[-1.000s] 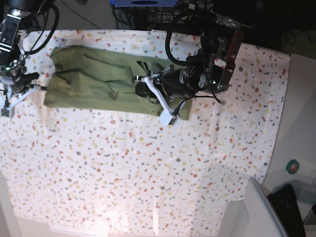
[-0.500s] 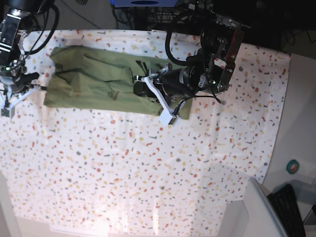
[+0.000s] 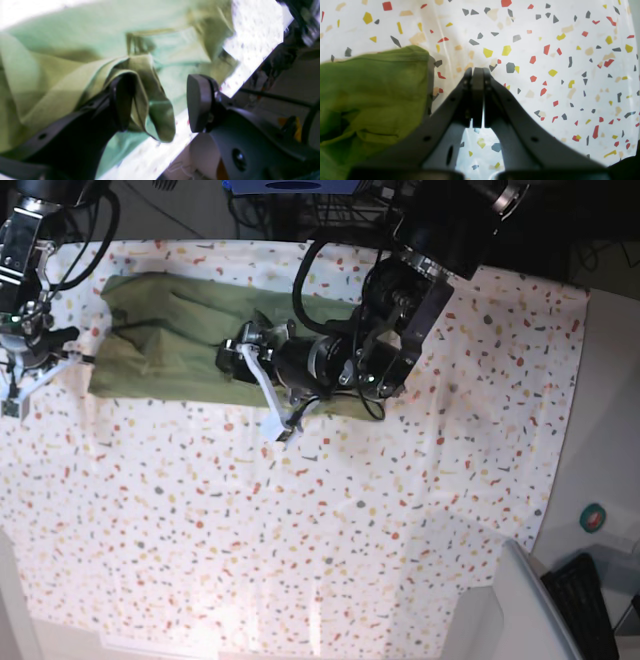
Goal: Layout the t-shirt on the table in an organized manner, then fold the t-shirt properly
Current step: 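Carry the folded end further over toward the right gripper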
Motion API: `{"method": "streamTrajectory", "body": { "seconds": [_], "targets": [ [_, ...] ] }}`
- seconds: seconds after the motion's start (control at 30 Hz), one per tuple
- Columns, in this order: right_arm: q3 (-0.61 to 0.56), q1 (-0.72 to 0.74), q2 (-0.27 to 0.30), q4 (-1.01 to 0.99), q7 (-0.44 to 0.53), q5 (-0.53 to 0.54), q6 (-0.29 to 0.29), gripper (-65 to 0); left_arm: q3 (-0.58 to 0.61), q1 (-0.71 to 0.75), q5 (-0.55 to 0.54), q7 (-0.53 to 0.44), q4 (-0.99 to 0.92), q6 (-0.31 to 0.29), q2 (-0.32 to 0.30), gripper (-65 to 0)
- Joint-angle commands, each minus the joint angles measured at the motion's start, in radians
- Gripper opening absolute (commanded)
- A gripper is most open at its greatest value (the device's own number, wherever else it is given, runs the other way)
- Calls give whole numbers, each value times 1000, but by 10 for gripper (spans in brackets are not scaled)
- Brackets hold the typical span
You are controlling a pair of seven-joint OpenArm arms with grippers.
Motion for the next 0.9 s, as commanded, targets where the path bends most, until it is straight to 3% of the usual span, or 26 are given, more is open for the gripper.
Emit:
{"method": "streamTrajectory", "body": {
  "seconds": [0.0, 0.1, 0.3, 0.43, 0.53, 0.6, 0.7, 0.77, 0.87],
  "targets": [
    [4, 13, 11, 20, 18, 3, -3, -650, 11, -39, -26, -10, 10, -9, 39, -327],
    [4, 18, -12, 22, 18, 3, -3, -650, 29, -81, -26, -7, 11, -9, 84, -327],
    [2, 14, -45, 63, 18, 3, -3, -650, 62, -147, -26, -7, 76, -9, 73, -329],
    [-32, -16, -75, 148, 18, 3, 23, -650, 28, -101, -26, -9, 260, -9, -88, -351],
    [-139, -65, -83, 218, 17, 3, 95, -650, -153, 16, -26, -9, 366, -9, -205, -517],
    [-217, -91, -111, 252, 17, 5, 96, -650, -339, 117, -26, -9, 390, -9, -274, -650],
    [-273, -101, -167, 260, -48, 5, 96, -647, -604, 237, -26, -10, 380, -12, -334, -650],
    [-299, -91, -196, 260, -154, 5, 98, -461, -787, 308, -26, -10, 358, -14, -347, -650],
    [-368, -87, -207, 263, -233, 15, 101, -281, -986, 371, -25, -14, 320, -14, -369, -650]
  ]
}}
